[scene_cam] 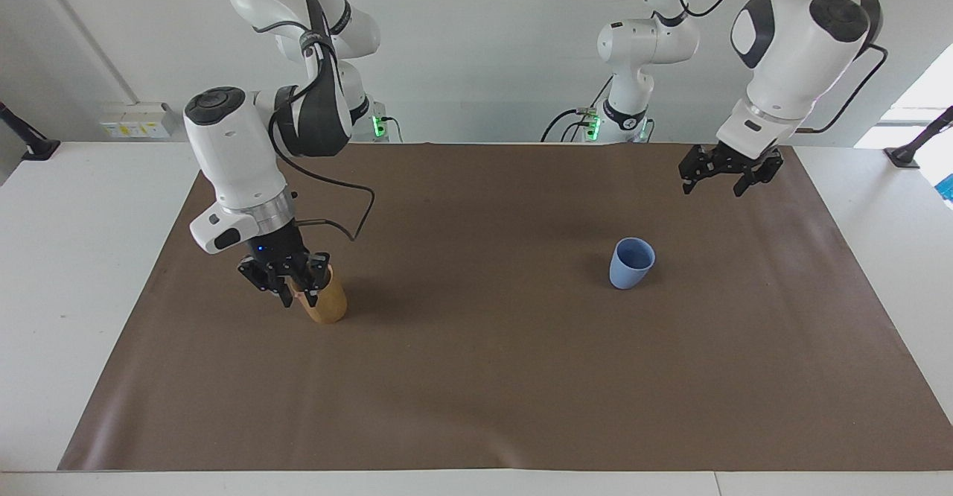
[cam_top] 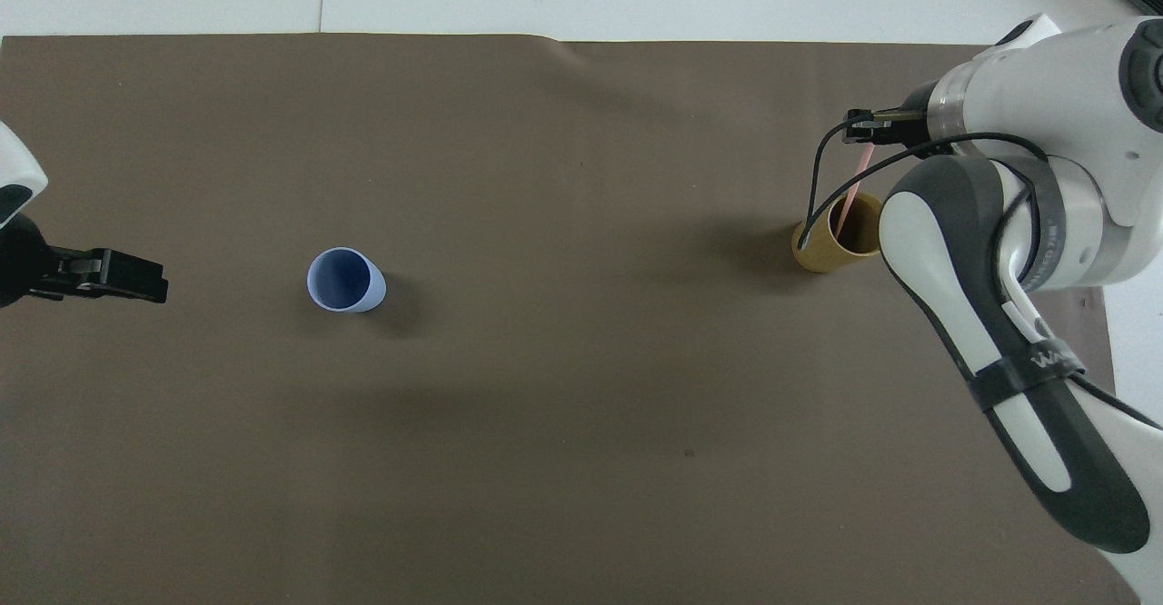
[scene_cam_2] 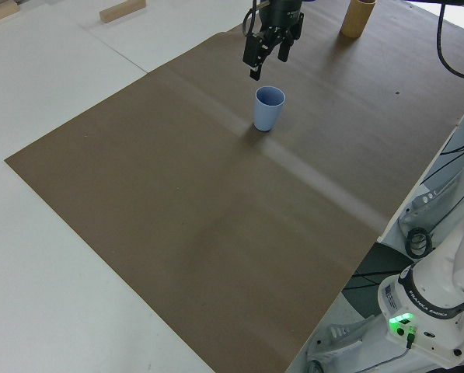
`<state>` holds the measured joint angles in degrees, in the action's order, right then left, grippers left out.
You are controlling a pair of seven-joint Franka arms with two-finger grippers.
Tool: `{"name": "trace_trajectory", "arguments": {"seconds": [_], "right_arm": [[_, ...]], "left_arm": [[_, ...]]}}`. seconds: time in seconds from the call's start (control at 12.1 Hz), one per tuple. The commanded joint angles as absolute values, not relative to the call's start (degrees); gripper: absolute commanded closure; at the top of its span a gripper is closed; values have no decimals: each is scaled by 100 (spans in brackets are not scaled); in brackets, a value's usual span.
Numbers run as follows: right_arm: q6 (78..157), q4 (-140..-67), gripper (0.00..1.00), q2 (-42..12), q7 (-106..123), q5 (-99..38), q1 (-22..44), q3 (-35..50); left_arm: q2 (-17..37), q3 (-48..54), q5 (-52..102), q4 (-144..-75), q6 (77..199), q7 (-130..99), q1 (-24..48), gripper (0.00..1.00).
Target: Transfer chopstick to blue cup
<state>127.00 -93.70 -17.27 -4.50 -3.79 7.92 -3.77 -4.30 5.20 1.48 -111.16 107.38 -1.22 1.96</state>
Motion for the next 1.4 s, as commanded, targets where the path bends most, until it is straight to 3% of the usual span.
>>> {"name": "trace_trajectory", "arguments": {"seconds": [0.0,0.08,0.17,0.41,0.83,0.91,1.07,1.16,1.32], "right_arm": [[12771,-9633,82,-1547,103,-571,747,-343],[12736,-9633,96,-1529,288,-571,730,-351],[12674,-9633,100,-1529,421,-571,703,-360],[12674,-9589,100,-1521,448,-571,685,-352],[12665,-9554,100,-986,422,-571,773,-343],[12648,-9571,100,-802,431,-554,791,-343],[12394,-9606,100,-528,431,-536,800,-343],[12323,-9615,100,-440,448,-467,800,-343],[12147,-9642,100,-291,448,-457,782,-351]], "left_arm": [[-213,448,211,-11460,11459,-421,333,0],[-20,448,211,-11557,11844,-622,343,0],[235,448,211,-11610,12161,-833,369,0],[668,448,211,-11698,12690,-1212,570,0],[528,448,211,-12251,12771,-1257,720,0],[501,448,211,-12295,12814,-1266,729,7],[510,457,211,-12270,12771,-1231,712,90],[527,457,211,-12226,12744,-1230,721,100],[589,457,211,-12103,12727,-1230,729,100]]}}
